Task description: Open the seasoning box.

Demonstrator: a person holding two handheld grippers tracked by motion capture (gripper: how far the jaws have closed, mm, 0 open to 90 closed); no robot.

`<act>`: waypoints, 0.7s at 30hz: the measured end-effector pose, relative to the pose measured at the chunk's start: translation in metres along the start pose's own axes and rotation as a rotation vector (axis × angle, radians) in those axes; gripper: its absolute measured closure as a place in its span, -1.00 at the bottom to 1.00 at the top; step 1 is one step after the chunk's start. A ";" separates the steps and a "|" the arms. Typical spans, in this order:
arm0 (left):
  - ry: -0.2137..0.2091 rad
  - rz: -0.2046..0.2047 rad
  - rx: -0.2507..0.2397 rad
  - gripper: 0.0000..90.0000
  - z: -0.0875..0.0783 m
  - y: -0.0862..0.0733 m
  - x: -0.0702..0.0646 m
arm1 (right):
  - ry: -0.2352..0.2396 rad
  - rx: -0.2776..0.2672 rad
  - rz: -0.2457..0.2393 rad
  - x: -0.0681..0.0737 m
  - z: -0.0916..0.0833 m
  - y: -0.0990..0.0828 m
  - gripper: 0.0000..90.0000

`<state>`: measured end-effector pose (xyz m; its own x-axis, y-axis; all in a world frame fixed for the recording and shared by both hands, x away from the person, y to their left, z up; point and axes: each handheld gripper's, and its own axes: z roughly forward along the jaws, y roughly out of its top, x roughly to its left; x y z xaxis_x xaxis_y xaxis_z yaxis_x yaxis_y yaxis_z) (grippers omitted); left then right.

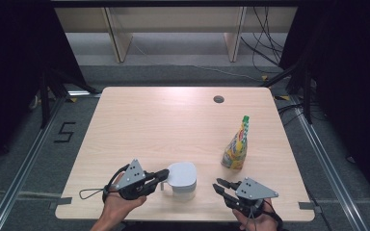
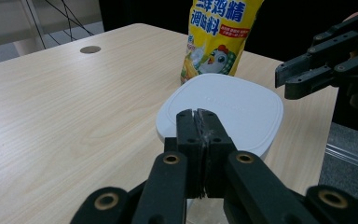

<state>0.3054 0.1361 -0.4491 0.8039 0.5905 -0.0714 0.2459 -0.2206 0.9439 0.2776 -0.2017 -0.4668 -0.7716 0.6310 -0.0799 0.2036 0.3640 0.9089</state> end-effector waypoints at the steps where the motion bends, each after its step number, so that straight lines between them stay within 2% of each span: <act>1: 0.001 -0.008 -0.001 0.95 0.000 0.000 -0.001 | -0.001 -0.003 0.007 0.002 0.002 0.002 0.72; 6: -0.004 0.001 0.001 0.95 -0.001 0.000 0.001 | 0.011 -0.002 -0.012 0.003 0.006 0.004 0.77; 7: 0.004 -0.010 0.006 0.95 -0.002 -0.001 0.000 | 0.006 -0.018 -0.024 0.003 0.008 0.004 0.78; 8: 0.005 -0.014 0.005 0.95 -0.002 -0.001 0.000 | 0.005 -0.019 -0.009 0.004 0.009 0.004 0.79; 9: 0.006 -0.002 0.007 0.95 -0.002 -0.001 0.001 | 0.013 -0.008 -0.014 0.003 0.009 0.005 0.80; 12: 0.006 -0.015 -0.001 0.95 -0.001 -0.001 0.000 | 0.026 -0.008 -0.015 0.004 0.011 0.007 0.83; 15: 0.002 -0.006 0.002 0.96 -0.001 -0.001 0.001 | 0.043 -0.021 -0.005 0.005 0.013 0.010 0.91; 17: 0.001 -0.012 -0.001 0.95 -0.001 -0.001 0.002 | 0.050 -0.036 -0.031 0.006 0.016 0.013 0.94; 19: 0.013 -0.020 0.004 0.95 -0.003 -0.002 0.002 | 0.044 -0.040 -0.034 0.008 0.019 0.015 0.95; 21: 0.011 -0.013 0.002 0.96 -0.003 -0.003 0.003 | 0.059 -0.035 -0.041 0.008 0.023 0.016 0.96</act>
<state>0.3054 0.1407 -0.4507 0.7947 0.6017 -0.0797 0.2572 -0.2150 0.9421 0.2884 -0.1756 -0.4623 -0.8131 0.5744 -0.0941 0.1508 0.3640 0.9191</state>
